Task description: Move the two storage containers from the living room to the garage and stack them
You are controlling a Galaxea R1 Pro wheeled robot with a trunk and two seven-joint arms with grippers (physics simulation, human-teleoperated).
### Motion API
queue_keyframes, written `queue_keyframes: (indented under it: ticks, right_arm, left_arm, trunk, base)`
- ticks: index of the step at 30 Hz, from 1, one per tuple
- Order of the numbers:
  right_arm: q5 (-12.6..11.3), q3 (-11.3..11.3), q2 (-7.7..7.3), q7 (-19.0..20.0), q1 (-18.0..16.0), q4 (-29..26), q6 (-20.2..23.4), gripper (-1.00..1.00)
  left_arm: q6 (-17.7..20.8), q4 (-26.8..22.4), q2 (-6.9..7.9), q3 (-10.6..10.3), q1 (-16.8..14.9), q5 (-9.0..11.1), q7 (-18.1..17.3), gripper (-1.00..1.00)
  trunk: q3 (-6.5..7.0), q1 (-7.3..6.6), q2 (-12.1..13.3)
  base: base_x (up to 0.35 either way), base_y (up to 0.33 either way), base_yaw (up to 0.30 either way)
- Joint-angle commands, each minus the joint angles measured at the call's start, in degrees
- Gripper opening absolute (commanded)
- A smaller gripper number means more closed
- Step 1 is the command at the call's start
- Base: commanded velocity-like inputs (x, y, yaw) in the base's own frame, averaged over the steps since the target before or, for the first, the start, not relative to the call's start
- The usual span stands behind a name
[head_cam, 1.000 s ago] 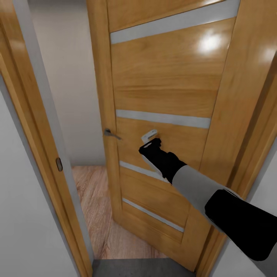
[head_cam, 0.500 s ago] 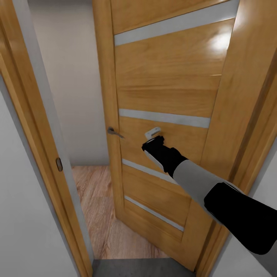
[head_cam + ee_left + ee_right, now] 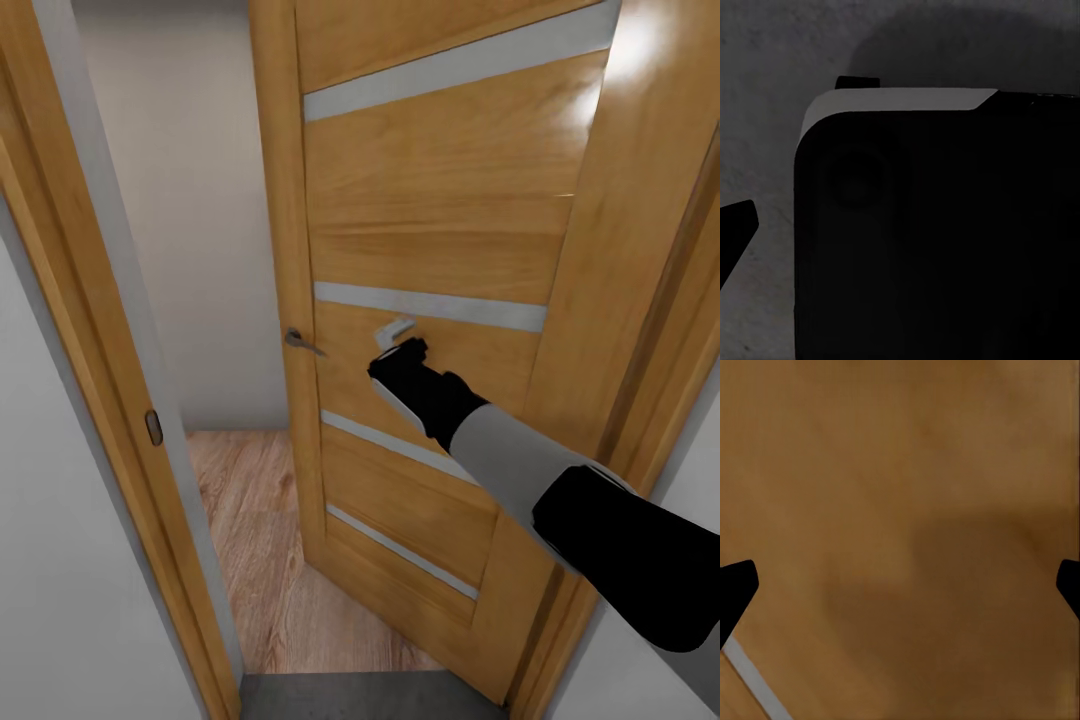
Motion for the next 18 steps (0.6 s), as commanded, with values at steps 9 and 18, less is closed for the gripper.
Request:
queue_keyframes:
  ticks: [9, 18]
  right_arm:
    - [-1.3, 0.3, 0.00, -0.4, -0.1, -7.9, 3.3, 1.00]
    - [-10.8, 0.0, 0.00, 0.0, 0.0, -8.8, 3.1, 1.00]
  left_arm:
    - [-0.1, 0.0, -0.01, 0.0, 0.0, 0.4, 0.0, 1.00]
    - [-0.1, 0.0, 0.08, 0.0, 0.0, 0.4, 0.0, 1.00]
  trunk:
    - [-0.06, 0.00, 0.0]
    - [-0.06, 0.00, 0.0]
  base:
    - [0.000, 0.000, 0.000]
    - [0.000, 0.000, 0.000]
